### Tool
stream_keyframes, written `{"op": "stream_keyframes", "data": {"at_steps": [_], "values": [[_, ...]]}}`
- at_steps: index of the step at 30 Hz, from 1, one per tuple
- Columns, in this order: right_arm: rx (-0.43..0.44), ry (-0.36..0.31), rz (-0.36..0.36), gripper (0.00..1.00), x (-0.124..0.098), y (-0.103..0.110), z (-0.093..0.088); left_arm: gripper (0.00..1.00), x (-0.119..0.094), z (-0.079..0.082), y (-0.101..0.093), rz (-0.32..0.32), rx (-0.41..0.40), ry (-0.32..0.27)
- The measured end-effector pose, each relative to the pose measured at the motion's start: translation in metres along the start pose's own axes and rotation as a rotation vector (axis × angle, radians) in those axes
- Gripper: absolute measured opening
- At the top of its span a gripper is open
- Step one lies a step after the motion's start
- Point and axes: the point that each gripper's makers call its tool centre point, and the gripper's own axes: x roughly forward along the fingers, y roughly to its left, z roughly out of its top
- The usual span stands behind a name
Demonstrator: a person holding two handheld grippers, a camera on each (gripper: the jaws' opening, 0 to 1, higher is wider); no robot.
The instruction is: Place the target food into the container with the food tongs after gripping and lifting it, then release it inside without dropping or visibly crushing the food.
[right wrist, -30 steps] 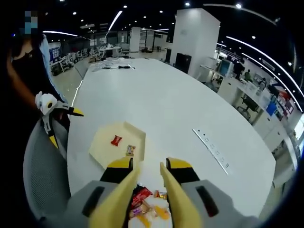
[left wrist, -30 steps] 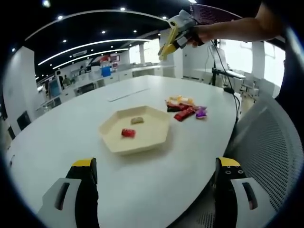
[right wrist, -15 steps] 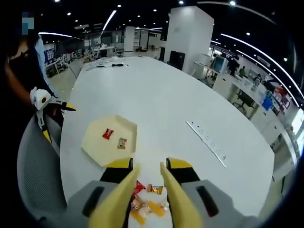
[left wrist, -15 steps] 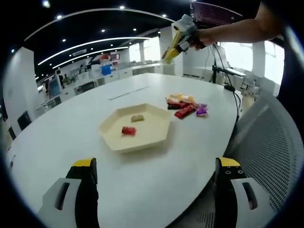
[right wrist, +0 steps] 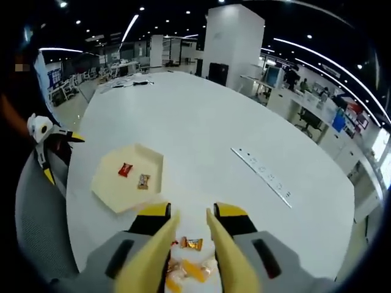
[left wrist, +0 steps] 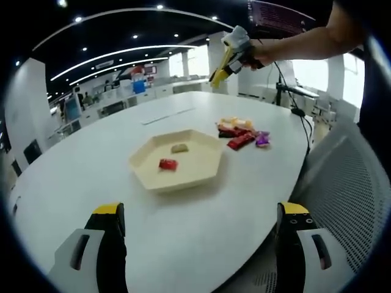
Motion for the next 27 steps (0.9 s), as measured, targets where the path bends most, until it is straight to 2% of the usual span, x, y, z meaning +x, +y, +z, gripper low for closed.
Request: {"op": "stream_keyframes", "data": {"at_steps": [22,27], "values": [[0.110,0.026,-0.015,0.28,0.044,-0.007,-0.060,0.99,0.002,-0.006,-0.004,-0.016,-0.001,0.031],[0.131,0.041,-0.045,0.28,0.051,-0.009,-0.075,0.99,0.002,-0.006,-0.004,-0.018,0.000,0.034]]}}
